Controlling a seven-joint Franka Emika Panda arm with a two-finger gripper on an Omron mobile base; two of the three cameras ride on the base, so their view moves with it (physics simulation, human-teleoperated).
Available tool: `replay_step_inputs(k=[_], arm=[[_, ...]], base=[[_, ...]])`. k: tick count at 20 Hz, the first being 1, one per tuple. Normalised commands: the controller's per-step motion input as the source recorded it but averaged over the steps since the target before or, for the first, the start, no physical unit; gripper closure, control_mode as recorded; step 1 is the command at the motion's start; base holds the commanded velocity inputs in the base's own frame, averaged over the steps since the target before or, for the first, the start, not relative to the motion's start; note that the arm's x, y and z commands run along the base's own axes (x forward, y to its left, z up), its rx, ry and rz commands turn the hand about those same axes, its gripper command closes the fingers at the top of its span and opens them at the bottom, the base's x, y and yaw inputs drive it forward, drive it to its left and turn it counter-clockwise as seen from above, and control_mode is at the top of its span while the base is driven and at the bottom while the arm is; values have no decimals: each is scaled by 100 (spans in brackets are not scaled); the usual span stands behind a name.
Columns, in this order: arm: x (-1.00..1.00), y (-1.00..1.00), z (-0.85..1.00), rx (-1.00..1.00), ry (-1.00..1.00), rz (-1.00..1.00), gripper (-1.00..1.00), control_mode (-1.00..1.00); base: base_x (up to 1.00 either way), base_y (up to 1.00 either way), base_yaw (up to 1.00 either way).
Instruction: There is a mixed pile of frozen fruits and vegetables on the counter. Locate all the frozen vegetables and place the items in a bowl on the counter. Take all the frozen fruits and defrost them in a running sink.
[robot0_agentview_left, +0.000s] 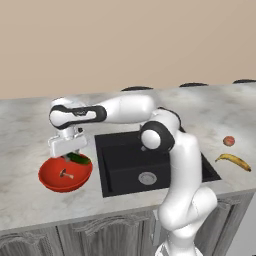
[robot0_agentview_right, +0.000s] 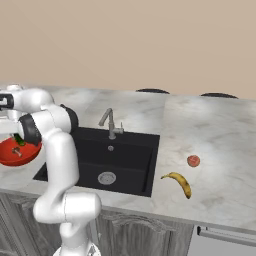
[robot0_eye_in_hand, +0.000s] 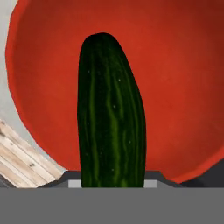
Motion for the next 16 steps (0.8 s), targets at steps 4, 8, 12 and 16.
replay_step_inputs(k=[4,8,12,16], arm=[[5,16,-29,-1,-5,-12,100,-100],[6,1,-36,-1,-14,-8,100,-100],[9,0,-38,-1,-9,-8,100,-100],[15,8,-33,-1,-4,-8,100,-100]], base=[[0,0,0],[0,0,0],[0,0,0],[0,0,0]])
